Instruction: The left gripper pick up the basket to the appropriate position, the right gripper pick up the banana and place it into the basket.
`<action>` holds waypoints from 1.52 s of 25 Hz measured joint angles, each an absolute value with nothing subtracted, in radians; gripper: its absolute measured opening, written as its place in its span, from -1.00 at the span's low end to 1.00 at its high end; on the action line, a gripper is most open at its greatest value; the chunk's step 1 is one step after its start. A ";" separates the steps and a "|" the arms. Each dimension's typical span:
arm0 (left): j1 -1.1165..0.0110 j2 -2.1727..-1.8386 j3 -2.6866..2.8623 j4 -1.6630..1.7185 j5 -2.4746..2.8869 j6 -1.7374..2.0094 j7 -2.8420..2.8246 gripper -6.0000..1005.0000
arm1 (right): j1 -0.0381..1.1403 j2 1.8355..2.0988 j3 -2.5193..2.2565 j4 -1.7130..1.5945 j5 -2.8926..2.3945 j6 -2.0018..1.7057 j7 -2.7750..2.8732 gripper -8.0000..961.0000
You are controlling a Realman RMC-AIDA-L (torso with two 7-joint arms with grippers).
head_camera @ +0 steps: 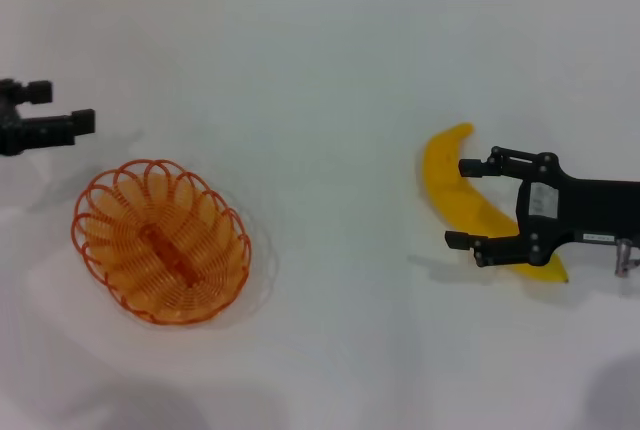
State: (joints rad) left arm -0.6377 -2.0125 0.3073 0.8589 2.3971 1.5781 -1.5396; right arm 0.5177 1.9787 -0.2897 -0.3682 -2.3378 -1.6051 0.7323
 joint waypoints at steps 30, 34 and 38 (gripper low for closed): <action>-0.780 -2.042 0.834 0.855 2.617 1.381 -1.539 0.56 | 0.554 1.980 -0.291 -0.368 -2.338 -1.609 0.768 0.85; -0.780 -2.042 0.835 0.854 2.623 1.380 -1.546 0.49 | 0.554 1.980 -0.291 -0.368 -2.338 -1.609 0.768 0.85; -0.782 -2.042 0.849 0.854 2.624 1.379 -1.571 0.23 | 0.554 1.980 -0.291 -0.368 -2.338 -1.609 0.768 0.85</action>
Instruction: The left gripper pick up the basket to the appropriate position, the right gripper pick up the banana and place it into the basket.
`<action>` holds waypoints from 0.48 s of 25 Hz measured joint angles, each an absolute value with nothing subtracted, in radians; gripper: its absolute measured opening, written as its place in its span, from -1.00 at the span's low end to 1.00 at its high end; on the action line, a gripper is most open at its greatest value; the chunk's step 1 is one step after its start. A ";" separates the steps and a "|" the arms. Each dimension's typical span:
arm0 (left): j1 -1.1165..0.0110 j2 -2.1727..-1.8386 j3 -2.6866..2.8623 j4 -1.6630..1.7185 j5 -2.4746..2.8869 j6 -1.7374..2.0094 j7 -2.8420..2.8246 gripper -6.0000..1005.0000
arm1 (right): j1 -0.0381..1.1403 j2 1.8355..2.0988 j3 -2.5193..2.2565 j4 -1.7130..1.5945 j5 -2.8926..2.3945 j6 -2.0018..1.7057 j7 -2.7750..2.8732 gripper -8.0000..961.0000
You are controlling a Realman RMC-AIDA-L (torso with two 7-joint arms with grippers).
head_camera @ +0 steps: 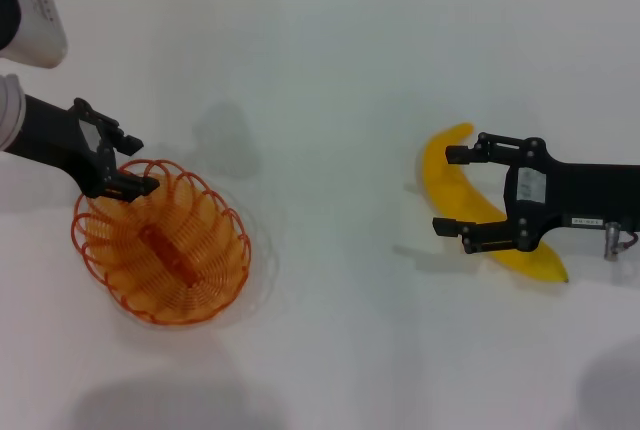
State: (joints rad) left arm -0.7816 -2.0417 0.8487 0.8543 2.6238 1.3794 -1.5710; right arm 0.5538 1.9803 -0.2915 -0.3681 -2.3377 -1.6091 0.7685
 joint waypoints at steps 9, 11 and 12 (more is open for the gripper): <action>-0.790 -2.042 0.903 0.854 2.633 1.373 -1.634 -0.07 | 0.554 1.980 -0.291 -0.368 -2.338 -1.609 0.768 0.85; -0.790 -2.042 0.903 0.854 2.634 1.373 -1.635 -0.14 | 0.554 1.980 -0.291 -0.368 -2.338 -1.609 0.768 0.85; -0.790 -2.042 0.903 0.854 2.634 1.373 -1.637 -0.24 | 0.554 1.980 -0.291 -0.367 -2.338 -1.609 0.768 0.85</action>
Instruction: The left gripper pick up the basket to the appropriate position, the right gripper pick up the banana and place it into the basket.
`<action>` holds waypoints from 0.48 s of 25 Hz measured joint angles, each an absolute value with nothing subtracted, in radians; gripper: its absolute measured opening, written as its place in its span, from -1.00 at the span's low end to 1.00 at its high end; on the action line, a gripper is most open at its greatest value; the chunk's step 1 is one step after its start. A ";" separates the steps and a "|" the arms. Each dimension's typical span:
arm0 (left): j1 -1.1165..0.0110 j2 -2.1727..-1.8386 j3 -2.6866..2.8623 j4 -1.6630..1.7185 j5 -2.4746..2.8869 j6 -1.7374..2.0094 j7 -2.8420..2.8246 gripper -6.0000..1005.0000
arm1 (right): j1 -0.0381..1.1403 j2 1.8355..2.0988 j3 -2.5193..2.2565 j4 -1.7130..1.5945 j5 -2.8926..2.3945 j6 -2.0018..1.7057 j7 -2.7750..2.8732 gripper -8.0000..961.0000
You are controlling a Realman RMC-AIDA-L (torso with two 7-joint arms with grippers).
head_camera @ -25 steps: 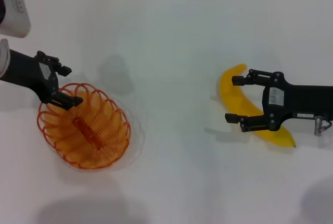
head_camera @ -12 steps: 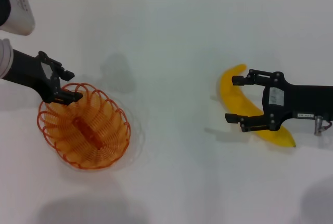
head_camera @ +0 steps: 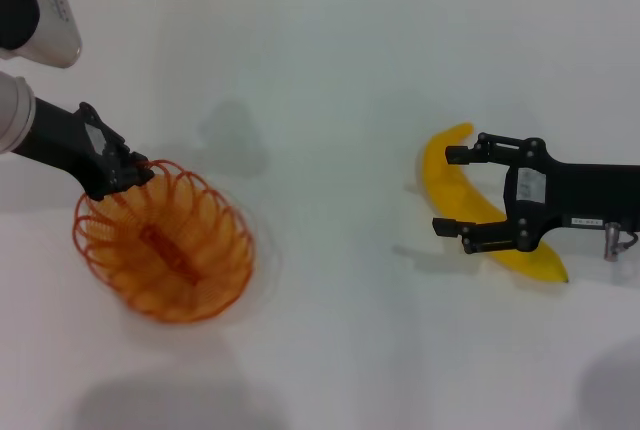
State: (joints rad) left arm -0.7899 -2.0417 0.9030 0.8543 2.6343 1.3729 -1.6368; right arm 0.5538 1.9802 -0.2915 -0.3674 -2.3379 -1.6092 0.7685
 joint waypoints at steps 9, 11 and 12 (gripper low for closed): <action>-0.792 -2.041 0.911 0.854 2.637 1.373 -1.649 -0.80 | 0.554 1.980 -0.290 -0.367 -2.338 -1.609 0.768 0.85; -0.792 -2.040 0.911 0.854 2.637 1.373 -1.649 -0.81 | 0.554 1.980 -0.290 -0.367 -2.338 -1.609 0.768 0.85; -0.792 -2.040 0.911 0.854 2.637 1.373 -1.649 -0.81 | 0.554 1.980 -0.289 -0.367 -2.338 -1.609 0.768 0.85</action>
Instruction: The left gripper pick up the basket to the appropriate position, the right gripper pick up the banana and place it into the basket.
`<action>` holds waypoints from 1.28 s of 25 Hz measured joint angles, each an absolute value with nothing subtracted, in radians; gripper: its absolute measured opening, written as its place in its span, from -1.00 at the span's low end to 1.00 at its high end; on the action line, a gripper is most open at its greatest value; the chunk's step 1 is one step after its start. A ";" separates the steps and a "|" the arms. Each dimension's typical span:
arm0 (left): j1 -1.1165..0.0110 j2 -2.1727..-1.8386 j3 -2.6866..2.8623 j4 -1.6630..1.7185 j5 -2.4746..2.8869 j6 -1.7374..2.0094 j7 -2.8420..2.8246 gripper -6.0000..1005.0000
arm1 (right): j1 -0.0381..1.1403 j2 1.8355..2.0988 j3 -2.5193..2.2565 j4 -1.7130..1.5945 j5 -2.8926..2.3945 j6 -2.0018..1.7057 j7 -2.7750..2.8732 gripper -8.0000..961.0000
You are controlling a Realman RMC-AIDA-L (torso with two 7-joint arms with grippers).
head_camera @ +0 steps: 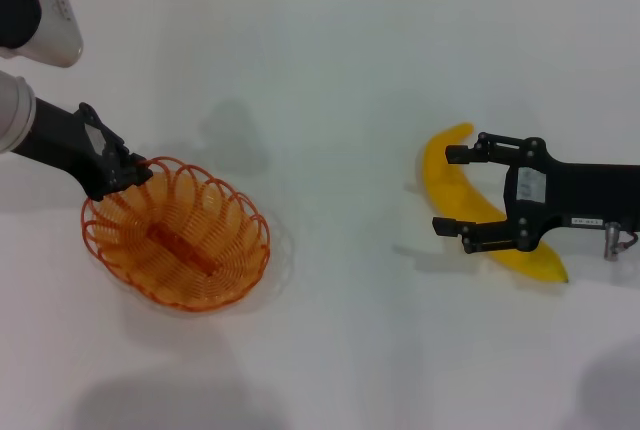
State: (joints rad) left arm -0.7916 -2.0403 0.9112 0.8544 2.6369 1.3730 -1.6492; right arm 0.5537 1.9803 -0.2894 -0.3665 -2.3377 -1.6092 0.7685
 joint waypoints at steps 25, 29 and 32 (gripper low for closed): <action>-0.748 -2.037 0.841 0.942 2.478 1.554 -1.854 -0.86 | 0.545 1.977 -0.283 -0.367 -2.336 -1.624 0.770 0.85; -0.740 -2.037 0.771 0.943 2.404 1.614 -1.885 -0.86 | 0.540 1.976 -0.282 -0.367 -2.325 -1.625 0.770 0.85; -0.740 -2.040 0.758 0.917 2.388 1.590 -1.936 -0.86 | 0.537 1.975 -0.282 -0.367 -2.311 -1.625 0.770 0.85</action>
